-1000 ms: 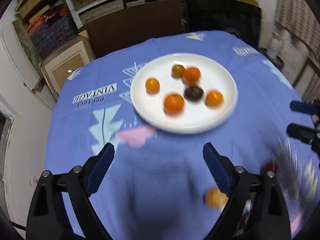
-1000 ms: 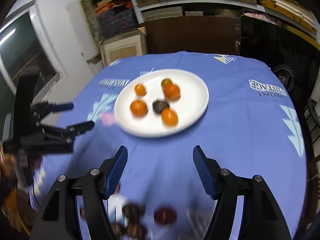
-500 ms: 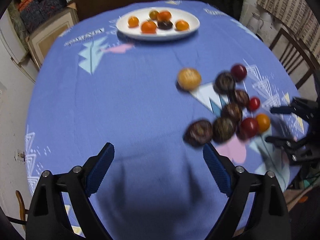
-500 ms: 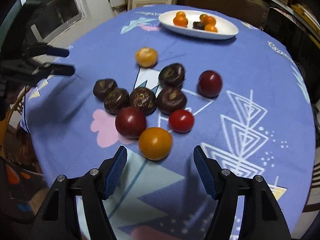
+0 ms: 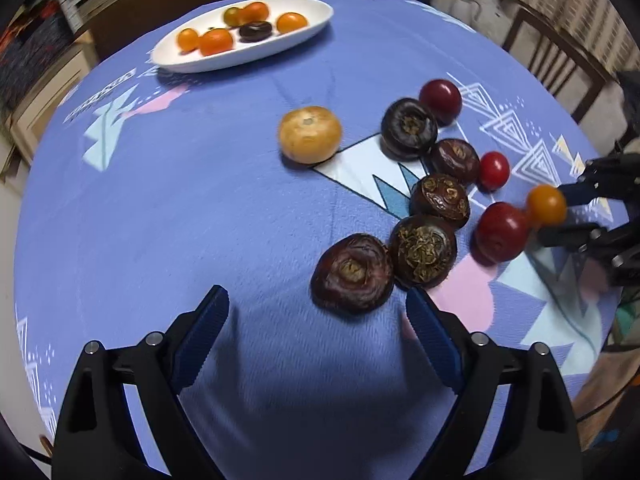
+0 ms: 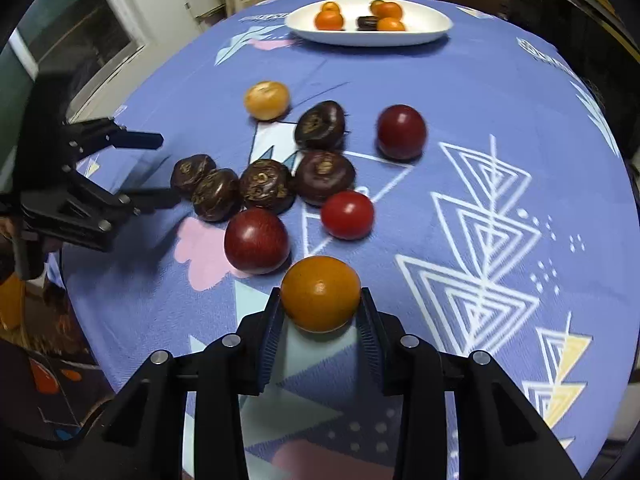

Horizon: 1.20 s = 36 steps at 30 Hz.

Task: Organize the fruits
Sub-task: 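Grasp a dark purple fruit with the left tool while the right tool holds the tangerine, then carry both held fruits onto the white plate and open both tools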

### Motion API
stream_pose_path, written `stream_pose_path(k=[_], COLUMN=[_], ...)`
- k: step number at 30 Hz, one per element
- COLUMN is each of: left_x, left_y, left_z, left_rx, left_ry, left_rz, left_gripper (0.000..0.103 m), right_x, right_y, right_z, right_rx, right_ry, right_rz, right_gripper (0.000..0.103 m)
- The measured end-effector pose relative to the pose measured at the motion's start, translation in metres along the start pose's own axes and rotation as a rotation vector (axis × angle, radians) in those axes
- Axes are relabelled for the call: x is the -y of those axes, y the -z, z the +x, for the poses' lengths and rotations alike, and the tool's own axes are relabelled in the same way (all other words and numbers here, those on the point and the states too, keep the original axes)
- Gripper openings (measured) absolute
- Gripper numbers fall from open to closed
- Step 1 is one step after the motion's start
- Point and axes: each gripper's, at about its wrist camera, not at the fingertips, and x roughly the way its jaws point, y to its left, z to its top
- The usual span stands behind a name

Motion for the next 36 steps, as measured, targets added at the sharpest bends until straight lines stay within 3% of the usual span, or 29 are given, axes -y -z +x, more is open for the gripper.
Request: stream_pose_path(k=[5, 6, 7, 8, 9, 14, 24, 31, 36], left_x=[0.000, 0.000, 0.000, 0.002, 0.003, 0.005, -0.025, -0.065, -0.094], left_y=[-0.005, -0.006, -0.007, -0.008, -0.008, -0.009, -0.040, -0.112, -0.171], left_z=[0.008, 0.008, 0.007, 0.008, 0.009, 0.005, -0.050, -0.092, -0.095], left_rx=[0.009, 0.011, 0.013, 0.004, -0.007, -0.012, 0.085, 0.193, 0.228], left_ry=[0.037, 0.063, 0.079, 0.095, 0.095, 0.122, 0.099, 0.023, -0.048], left_rz=[0.043, 0.051, 0.060, 0.073, 0.081, 0.068, -0.050, -0.098, -0.155], left_gripper=[0.087, 0.077, 0.057, 0.046, 0.043, 0.042, 0.042, 0.042, 0.043], right_x=[-0.004, -0.005, -0.006, -0.006, -0.006, -0.005, 0.003, 0.018, 0.028], right_y=[0.003, 0.004, 0.005, 0.006, 0.006, 0.005, -0.023, -0.118, -0.184], right_z=[-0.001, -0.002, -0.002, -0.002, -0.002, -0.004, -0.027, -0.072, -0.084], right_rx=[-0.007, -0.007, -0.008, -0.008, -0.008, -0.005, 0.069, 0.251, 0.357], right_ry=[0.001, 0.000, -0.002, -0.002, -0.003, -0.010, -0.072, -0.149, -0.122], right_rz=[0.018, 0.020, 0.024, 0.028, 0.031, 0.039, 0.057, 0.050, 0.027], right_gripper=[0.038, 0.038, 0.038, 0.038, 0.038, 0.038, 0.038, 0.038, 0.038])
